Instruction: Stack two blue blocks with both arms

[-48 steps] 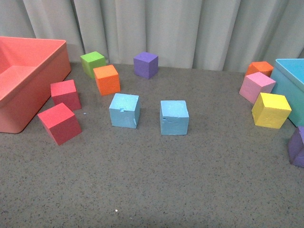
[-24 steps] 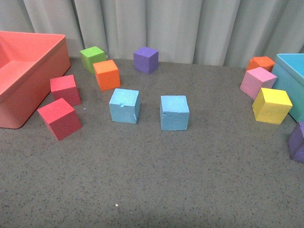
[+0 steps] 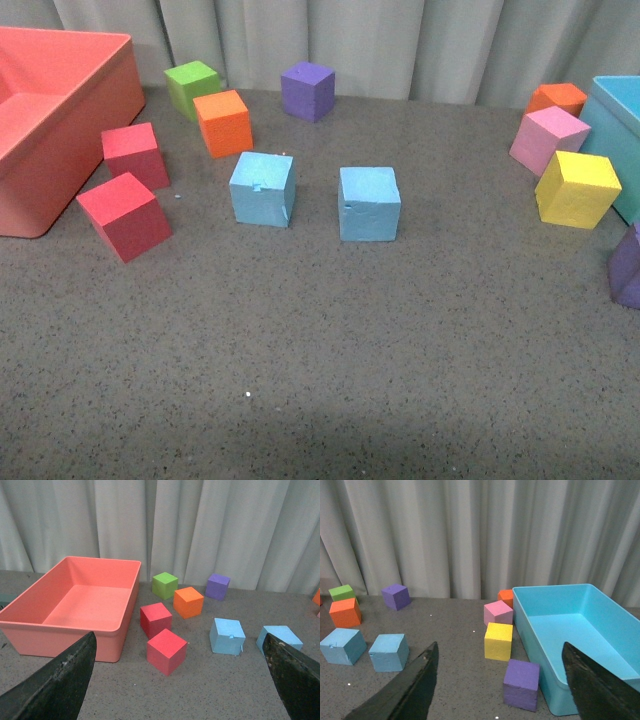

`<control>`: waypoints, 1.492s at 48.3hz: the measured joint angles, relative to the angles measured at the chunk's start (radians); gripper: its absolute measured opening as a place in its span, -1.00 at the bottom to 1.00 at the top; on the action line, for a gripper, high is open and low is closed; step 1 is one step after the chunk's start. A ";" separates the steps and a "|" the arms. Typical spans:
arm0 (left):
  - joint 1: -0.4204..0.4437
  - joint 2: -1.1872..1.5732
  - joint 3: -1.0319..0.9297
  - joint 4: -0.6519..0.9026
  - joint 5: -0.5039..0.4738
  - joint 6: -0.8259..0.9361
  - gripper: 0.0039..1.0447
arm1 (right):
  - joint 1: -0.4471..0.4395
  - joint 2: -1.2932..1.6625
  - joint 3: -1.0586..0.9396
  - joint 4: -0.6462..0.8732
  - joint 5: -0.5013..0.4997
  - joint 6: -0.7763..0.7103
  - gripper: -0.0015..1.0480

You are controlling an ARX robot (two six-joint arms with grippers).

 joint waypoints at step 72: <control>-0.318 2.219 1.426 -0.121 -0.046 -0.050 0.88 | 0.000 -0.001 0.000 0.000 0.000 0.000 0.81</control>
